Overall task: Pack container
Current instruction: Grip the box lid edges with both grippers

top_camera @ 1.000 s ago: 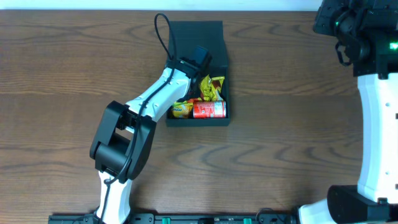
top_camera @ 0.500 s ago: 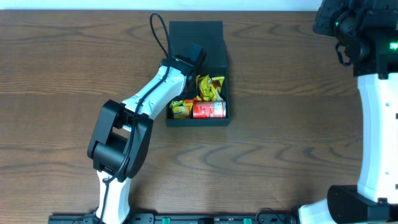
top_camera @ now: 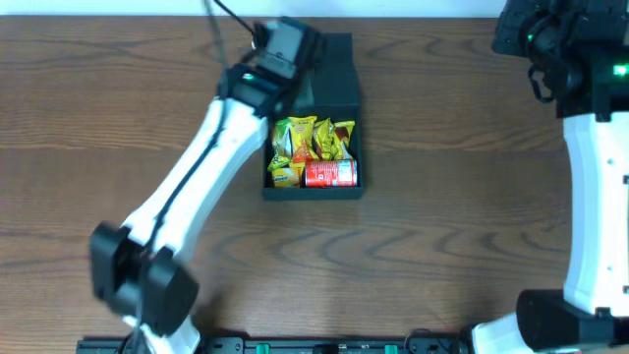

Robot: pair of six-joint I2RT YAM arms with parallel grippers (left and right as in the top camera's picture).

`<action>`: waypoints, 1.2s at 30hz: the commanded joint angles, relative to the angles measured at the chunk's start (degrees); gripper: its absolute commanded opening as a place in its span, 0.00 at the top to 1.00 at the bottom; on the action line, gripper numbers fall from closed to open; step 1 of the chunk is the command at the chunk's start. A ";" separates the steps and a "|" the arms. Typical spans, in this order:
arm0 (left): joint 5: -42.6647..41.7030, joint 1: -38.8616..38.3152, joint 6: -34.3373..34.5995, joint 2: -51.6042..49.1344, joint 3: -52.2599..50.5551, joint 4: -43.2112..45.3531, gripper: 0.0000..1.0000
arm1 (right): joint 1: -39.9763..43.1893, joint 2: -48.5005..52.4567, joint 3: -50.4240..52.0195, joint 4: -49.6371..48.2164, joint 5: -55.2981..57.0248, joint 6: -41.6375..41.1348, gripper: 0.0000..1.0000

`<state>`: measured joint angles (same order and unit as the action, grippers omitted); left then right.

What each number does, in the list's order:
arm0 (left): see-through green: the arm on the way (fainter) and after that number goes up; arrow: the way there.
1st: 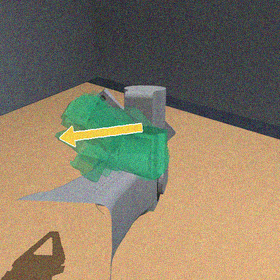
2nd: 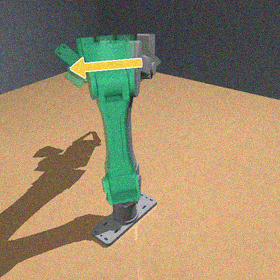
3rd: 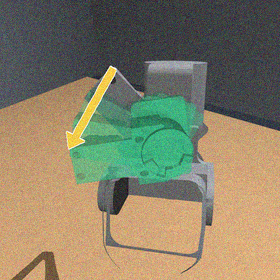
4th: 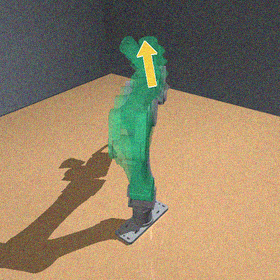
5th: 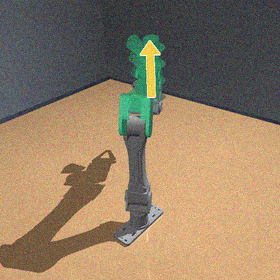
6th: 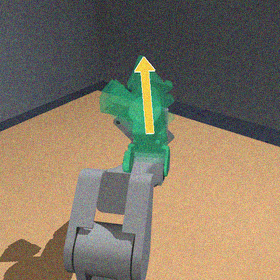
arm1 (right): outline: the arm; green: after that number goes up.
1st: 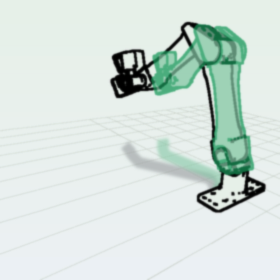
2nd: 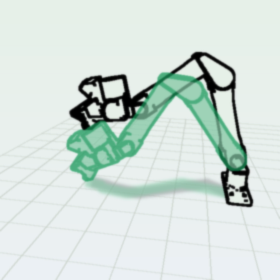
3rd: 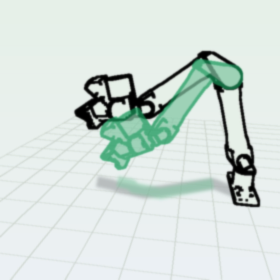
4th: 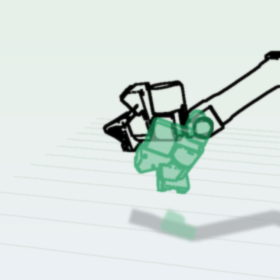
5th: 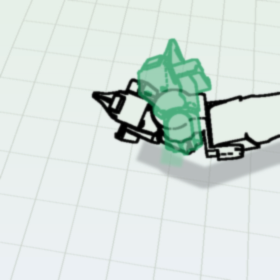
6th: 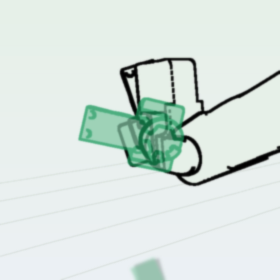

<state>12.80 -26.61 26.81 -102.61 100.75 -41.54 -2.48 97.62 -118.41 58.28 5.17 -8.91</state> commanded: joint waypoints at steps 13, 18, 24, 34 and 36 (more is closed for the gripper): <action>-29.33 20.85 9.62 -17.14 0.61 8.41 0.94 | 0.33 31.93 1.55 -6.32 -42.73 2.12 0.98; -33.31 20.96 12.28 -23.21 0.61 9.51 0.94 | 0.33 41.18 1.55 -6.64 -54.12 0.31 0.98; -33.83 21.00 14.51 -27.85 0.61 8.94 0.94 | 0.20 45.86 1.55 -6.84 -55.95 -0.92 0.99; -38.34 21.00 19.26 -31.15 0.61 14.91 0.94 | -0.13 48.26 1.55 -13.07 -58.60 -6.25 0.98; -38.29 21.03 20.17 -31.15 0.61 15.04 0.94 | -0.33 49.59 1.55 -14.27 -60.67 -7.87 0.98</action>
<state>-24.29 -5.78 45.10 -133.21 101.58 -26.59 -2.50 144.66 -116.49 44.73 -51.37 -13.80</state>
